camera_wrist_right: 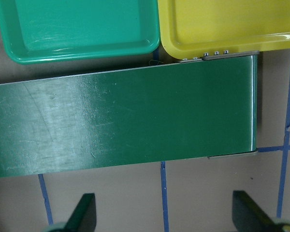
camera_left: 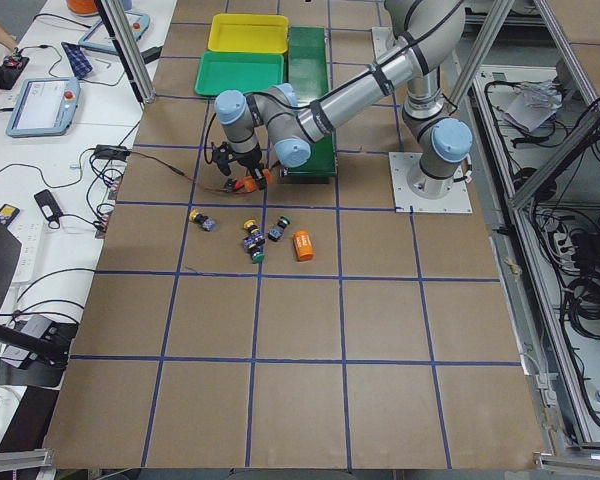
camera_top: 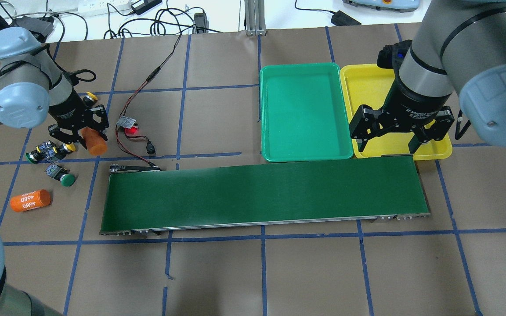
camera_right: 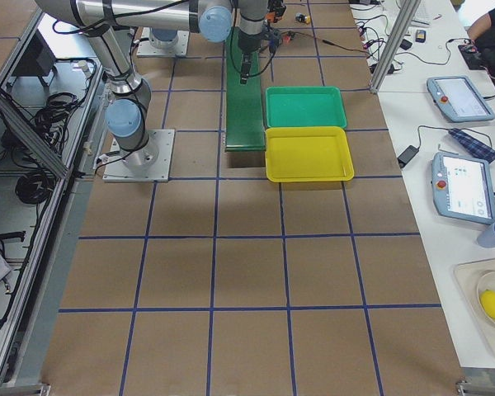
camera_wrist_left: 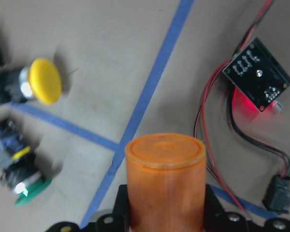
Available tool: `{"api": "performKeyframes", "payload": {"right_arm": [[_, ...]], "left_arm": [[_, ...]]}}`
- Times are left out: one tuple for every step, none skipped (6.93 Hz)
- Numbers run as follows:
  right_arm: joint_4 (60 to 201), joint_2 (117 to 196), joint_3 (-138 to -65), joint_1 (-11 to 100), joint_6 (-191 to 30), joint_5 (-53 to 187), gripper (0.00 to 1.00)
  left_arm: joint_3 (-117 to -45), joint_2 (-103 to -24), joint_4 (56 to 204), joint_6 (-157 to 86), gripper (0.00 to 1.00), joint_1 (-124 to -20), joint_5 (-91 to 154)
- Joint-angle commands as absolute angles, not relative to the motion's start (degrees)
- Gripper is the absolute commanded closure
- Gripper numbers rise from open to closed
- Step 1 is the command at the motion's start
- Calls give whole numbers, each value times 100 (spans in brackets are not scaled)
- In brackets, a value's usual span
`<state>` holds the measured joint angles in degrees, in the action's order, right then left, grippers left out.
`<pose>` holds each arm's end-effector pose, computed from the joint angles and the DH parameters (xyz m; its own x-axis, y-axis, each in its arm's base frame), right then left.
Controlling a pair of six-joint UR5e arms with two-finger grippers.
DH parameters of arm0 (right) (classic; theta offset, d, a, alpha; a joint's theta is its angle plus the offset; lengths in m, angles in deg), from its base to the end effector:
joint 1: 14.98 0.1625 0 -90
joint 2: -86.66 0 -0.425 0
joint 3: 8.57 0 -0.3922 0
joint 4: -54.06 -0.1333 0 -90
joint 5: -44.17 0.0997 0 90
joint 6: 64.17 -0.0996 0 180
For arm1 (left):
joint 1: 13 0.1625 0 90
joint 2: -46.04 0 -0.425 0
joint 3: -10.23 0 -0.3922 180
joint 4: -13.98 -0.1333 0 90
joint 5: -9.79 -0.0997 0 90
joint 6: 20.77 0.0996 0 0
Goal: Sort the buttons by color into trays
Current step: 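Carry the orange cylinder onto the belt, release, and return left gripper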
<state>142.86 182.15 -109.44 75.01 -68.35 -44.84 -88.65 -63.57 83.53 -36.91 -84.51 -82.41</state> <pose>0.1349 -0.4375 0.4384 -0.9972 0.0746 -0.0088 0.0731 0.9906 0.1155 0.0587 -0.5837 0.2633 -0.8247 -0.5606 -0.0754 -0.5656 0.8154 0.1238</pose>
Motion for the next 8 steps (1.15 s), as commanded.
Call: {"api": "performKeyframes", "payload": {"right_arm": [[14231,18202,-10947,7502,-6804,-4512,0],[14248,18211,-11008,7502,-6804,-4504,0],[14266,18237,-11043,7502,-6804,-4495,0],[14266,18255,-11079,7502,-6795,-4486,0],[14266,18281,-11149,7502,-6795,-4495,0],[14248,18342,-11167,7502,-6795,-4495,0],[14248,18343,-11167,7502,-6795,-4486,0],[14240,18343,-11176,7502,-6795,-4486,0]], "left_arm": [[-9153,-5657,9206,-5601,100,-9153,-8205],[-9425,-5349,9490,-6533,100,-9523,-8197],[-9784,-5085,9501,-7047,100,-9640,-8205],[-10293,-4890,9493,-7669,100,-9693,-8249],[-10576,-4767,9405,-7963,100,-9781,-8232],[-10614,-4774,9396,-7966,76,-9816,-8241],[-10588,-4922,9378,-7879,20,-9817,-8284],[-10562,-5019,8743,-7782,8,-9808,-8337]]}}
